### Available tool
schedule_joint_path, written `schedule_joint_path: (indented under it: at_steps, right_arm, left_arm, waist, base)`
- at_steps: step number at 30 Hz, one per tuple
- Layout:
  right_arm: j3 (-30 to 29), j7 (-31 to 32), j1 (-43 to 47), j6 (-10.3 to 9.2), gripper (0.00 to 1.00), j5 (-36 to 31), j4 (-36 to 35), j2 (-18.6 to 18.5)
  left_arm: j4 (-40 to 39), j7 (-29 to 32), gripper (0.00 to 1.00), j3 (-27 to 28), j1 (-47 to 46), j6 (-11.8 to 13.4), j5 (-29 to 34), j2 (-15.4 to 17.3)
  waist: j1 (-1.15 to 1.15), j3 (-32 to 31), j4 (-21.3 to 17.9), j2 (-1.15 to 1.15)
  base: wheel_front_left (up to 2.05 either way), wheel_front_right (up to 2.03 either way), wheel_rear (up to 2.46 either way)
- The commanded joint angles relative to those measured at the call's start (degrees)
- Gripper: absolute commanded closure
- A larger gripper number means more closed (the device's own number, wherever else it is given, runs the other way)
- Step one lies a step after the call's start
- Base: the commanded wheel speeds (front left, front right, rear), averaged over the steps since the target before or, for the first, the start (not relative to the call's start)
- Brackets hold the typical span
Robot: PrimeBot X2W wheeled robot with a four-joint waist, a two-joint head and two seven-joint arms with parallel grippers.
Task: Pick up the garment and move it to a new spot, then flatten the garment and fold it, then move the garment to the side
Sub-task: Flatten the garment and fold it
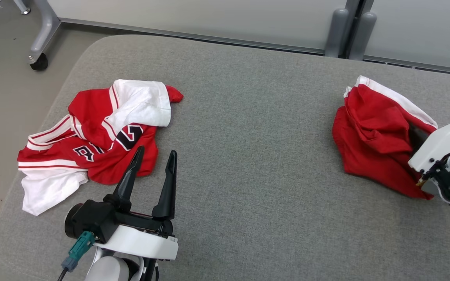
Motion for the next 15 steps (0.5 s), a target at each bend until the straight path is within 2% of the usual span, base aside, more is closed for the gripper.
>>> schedule_joint_path:
  at_steps: [1,9,15]
  right_arm:
    - [0.29,1.05,1.41,0.01,1.0,0.63,-1.2,-0.27]
    - [4.29,4.92,5.04,0.01,1.0,0.41,-12.83,2.03]
    - [8.3,5.15,6.14,0.02,1.0,-1.57,-17.83,6.36]
  left_arm:
    - [0.19,-0.09,0.0,0.2,-0.21,-0.31,0.17,-0.01]
    - [1.28,-0.09,0.0,1.09,0.81,-0.72,0.01,-0.08]
    - [1.76,-0.09,0.0,1.64,1.59,-0.81,-0.02,-0.07]
  waist:
    - [0.0,-0.01,0.61,0.0]
    - [0.0,-2.17,0.93,0.0]
    - [0.0,-3.89,-1.24,0.0]
  base:
    - [0.0,0.0,0.0]
    - [0.0,0.0,0.0]
    - [0.0,0.0,0.0]
